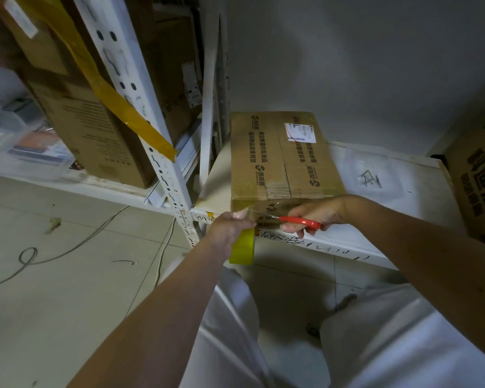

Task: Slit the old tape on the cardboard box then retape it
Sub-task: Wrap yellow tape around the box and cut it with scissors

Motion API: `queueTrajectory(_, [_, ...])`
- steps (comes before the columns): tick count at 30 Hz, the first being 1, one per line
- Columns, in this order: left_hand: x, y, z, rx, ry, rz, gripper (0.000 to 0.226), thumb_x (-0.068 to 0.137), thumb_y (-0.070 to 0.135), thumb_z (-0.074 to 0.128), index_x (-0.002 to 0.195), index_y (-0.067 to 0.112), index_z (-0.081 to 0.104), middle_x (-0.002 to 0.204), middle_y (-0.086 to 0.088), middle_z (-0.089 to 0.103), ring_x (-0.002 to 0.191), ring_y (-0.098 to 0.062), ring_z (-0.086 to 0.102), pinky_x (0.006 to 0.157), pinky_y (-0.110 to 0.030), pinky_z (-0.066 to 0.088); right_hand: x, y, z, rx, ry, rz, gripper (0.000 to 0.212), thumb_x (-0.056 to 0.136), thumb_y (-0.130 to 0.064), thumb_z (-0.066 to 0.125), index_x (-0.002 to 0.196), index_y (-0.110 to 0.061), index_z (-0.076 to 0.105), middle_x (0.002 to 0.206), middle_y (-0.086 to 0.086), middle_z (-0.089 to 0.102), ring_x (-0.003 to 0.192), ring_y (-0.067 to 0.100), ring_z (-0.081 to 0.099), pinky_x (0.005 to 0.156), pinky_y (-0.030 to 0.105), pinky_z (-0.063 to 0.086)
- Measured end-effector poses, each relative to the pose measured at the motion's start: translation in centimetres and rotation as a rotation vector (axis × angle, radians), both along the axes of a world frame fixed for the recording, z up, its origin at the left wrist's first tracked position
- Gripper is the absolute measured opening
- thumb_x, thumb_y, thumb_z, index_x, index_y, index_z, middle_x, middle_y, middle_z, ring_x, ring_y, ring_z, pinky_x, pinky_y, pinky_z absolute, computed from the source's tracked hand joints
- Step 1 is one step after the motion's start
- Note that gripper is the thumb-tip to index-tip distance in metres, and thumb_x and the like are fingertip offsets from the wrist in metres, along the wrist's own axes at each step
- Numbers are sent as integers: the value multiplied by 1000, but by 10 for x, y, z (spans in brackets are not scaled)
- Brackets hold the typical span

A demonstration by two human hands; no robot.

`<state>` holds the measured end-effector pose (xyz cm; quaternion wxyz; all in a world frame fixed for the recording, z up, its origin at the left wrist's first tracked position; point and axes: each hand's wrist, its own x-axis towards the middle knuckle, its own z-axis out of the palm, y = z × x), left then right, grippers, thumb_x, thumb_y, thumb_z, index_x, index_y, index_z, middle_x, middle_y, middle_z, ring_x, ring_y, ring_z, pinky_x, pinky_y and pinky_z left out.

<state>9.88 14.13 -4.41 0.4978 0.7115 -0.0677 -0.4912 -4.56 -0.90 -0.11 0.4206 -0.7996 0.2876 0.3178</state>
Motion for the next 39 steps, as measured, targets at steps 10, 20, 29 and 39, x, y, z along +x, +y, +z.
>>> queueTrajectory(10, [2,-2,-8,-9,-15,0,27,72,6,78,85,18,58,102,-13,65,111,-33,61,102,-50,45,18,-2,-12,42,-100,9,61,61,-70,60,87,-15,61,71,-1,53,61,11,45,59,23,38])
queueTrajectory(20, [3,-4,-10,-4,-52,-11,24,73,0,76,84,14,59,82,-6,63,94,-28,61,93,-39,47,11,3,-22,-159,-238,-73,52,67,-60,72,76,-8,67,60,-1,57,56,11,54,56,23,47])
queueTrajectory(29, [0,-8,-4,29,-180,5,33,74,-5,75,75,14,48,72,2,54,72,-13,51,68,-22,40,-23,-2,-13,-442,39,244,62,79,-70,54,83,-9,66,67,-2,60,58,9,51,59,18,41])
queueTrajectory(39, [-7,-3,-32,118,-297,-49,40,39,15,84,67,17,56,85,-9,67,90,-28,65,87,-41,53,-120,-57,-17,-425,301,-310,46,77,-50,72,65,-8,61,49,-2,56,41,9,49,49,18,44])
